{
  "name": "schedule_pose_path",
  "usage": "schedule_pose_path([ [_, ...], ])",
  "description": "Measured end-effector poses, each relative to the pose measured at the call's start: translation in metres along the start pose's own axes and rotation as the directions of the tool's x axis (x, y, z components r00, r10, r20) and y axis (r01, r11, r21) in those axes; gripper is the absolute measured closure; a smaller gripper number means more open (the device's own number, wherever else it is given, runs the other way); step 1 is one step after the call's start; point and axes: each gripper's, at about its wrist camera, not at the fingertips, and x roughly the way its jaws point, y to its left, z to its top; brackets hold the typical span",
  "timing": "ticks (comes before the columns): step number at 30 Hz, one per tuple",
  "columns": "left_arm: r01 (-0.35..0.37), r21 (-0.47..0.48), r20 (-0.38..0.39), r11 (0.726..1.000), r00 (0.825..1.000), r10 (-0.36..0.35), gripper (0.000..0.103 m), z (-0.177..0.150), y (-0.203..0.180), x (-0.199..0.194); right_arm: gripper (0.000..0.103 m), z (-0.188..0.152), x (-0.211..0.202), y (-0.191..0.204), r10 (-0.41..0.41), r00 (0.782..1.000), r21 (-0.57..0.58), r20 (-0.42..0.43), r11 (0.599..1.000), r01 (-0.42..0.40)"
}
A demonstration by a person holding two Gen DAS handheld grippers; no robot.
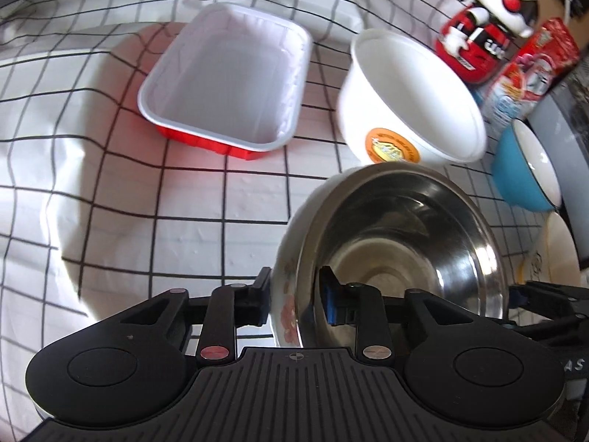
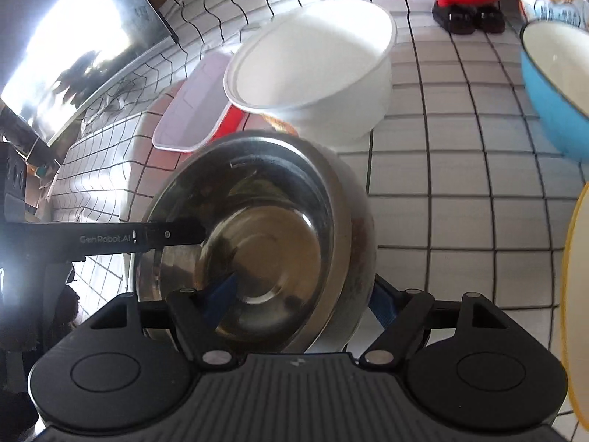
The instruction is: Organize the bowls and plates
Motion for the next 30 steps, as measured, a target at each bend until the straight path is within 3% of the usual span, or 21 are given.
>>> schedule_pose_path([
  [7,-0.062,-0.026,0.103,0.998,0.993,0.064,0.072,0.000,-0.012,-0.037,0.020,0.013,-0.045,-0.006,-0.060,0.989,-0.103,0.135,0.992,0.075],
  [11,-0.071,-0.044,0.252,0.996,0.964,0.080,0.072,-0.001,-0.021,-0.075,0.017,0.014,-0.085,-0.025,-0.074,0.968,-0.130,0.241,0.986,0.107],
  [15,0.035,-0.038,0.410,0.999,0.912,-0.017,0.072,-0.004,-0.042,-0.100,0.015,0.009,-0.114,-0.047,-0.142,0.935,-0.148,0.325,0.969,0.198],
  [18,0.126,-0.014,0.443,0.992,0.890,-0.107,0.083,-0.001,-0.065,-0.098,0.012,0.005,-0.124,-0.068,-0.197,0.914,-0.135,0.355,0.956,0.259],
  [20,0.126,0.026,0.453,0.992,0.883,-0.124,0.084,-0.003,-0.090,-0.092,0.010,0.000,-0.127,-0.086,-0.232,0.902,-0.096,0.364,0.954,0.285],
  [22,0.112,0.071,0.451,0.991,0.883,-0.132,0.086,-0.006,-0.120,-0.082,0.007,-0.008,-0.131,-0.105,-0.260,0.892,-0.059,0.369,0.952,0.302],
  [26,0.088,0.096,0.333,0.991,0.936,-0.115,0.088,-0.010,-0.172,-0.045,0.005,-0.022,-0.133,-0.129,-0.328,0.873,-0.012,0.361,0.935,0.356],
  [30,0.087,0.153,0.255,0.984,0.959,-0.125,0.088,-0.015,-0.204,-0.018,0.005,-0.033,-0.134,-0.151,-0.342,0.881,0.036,0.328,0.936,0.350],
])
